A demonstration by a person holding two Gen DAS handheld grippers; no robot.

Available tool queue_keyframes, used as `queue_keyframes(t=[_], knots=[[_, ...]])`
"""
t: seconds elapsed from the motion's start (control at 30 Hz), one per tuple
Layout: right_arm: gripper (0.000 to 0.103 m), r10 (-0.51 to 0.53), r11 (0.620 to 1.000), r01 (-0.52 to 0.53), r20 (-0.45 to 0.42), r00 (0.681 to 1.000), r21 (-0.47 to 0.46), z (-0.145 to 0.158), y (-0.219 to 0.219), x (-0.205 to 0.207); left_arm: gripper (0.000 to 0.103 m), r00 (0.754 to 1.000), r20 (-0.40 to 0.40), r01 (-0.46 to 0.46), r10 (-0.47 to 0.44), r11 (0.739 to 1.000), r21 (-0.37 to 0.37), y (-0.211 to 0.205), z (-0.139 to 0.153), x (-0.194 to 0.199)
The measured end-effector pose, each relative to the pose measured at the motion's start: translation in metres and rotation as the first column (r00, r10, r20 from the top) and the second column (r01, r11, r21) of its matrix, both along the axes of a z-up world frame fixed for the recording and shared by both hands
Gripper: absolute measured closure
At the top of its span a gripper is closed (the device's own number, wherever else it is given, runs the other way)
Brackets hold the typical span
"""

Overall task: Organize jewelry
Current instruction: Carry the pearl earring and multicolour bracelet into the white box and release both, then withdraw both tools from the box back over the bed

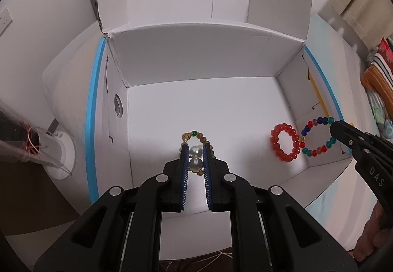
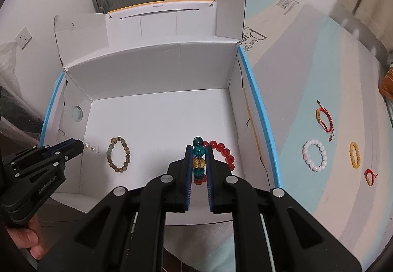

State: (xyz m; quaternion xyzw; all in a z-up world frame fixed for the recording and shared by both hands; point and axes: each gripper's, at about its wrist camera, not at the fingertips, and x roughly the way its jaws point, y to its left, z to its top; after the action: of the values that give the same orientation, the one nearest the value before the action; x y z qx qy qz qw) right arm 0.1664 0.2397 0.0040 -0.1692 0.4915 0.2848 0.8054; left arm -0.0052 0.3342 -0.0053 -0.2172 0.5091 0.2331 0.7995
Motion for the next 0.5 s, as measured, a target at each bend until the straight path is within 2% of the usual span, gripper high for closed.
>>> queue_keyframes(t=[0.07, 0.13, 0.17, 0.2, 0.27, 0.4, 0.47, 0.5], knots=[[0.091, -0.007, 1.000, 0.007, 0.010, 1.000, 0.002, 0.002, -0.001, 0.000, 0.089, 1.000, 0.002, -0.008, 0.008, 1.000, 0.014, -0.001, 0.002, 0.000], [0.082, -0.015, 1.000, 0.015, 0.013, 1.000, 0.006, 0.003, -0.002, 0.000, 0.086, 1.000, 0.004, -0.006, 0.006, 1.000, 0.018, -0.001, 0.004, -0.001], [0.071, -0.020, 1.000, 0.020, 0.021, 1.000, 0.010, 0.005, -0.003, 0.000, 0.078, 1.000, 0.004, -0.009, 0.009, 1.000, 0.021, -0.002, 0.006, -0.001], [0.062, -0.027, 1.000, 0.027, 0.036, 0.999, 0.016, 0.008, -0.005, -0.001, 0.073, 1.000, 0.009, -0.014, 0.014, 1.000, 0.027, -0.002, 0.007, -0.001], [0.057, -0.035, 0.999, 0.034, 0.056, 0.998, 0.027, 0.013, -0.009, -0.002, 0.058, 1.000, 0.020, -0.019, 0.018, 0.999, 0.050, -0.004, 0.012, -0.002], [0.040, -0.052, 0.998, 0.048, 0.079, 0.996, 0.050, 0.022, -0.019, -0.003, 0.050, 0.999, 0.044, -0.018, 0.016, 0.998, 0.054, -0.006, 0.017, -0.001], [0.034, -0.058, 0.997, 0.053, 0.091, 0.994, 0.060, 0.026, -0.022, -0.004, 0.037, 0.999, 0.051, -0.021, 0.018, 0.998, 0.064, -0.009, 0.019, -0.001], [0.030, -0.066, 0.996, 0.059, 0.099, 0.993, 0.068, 0.029, -0.026, -0.004, 0.034, 0.998, 0.055, -0.023, 0.020, 0.997, 0.071, -0.010, 0.020, -0.001]])
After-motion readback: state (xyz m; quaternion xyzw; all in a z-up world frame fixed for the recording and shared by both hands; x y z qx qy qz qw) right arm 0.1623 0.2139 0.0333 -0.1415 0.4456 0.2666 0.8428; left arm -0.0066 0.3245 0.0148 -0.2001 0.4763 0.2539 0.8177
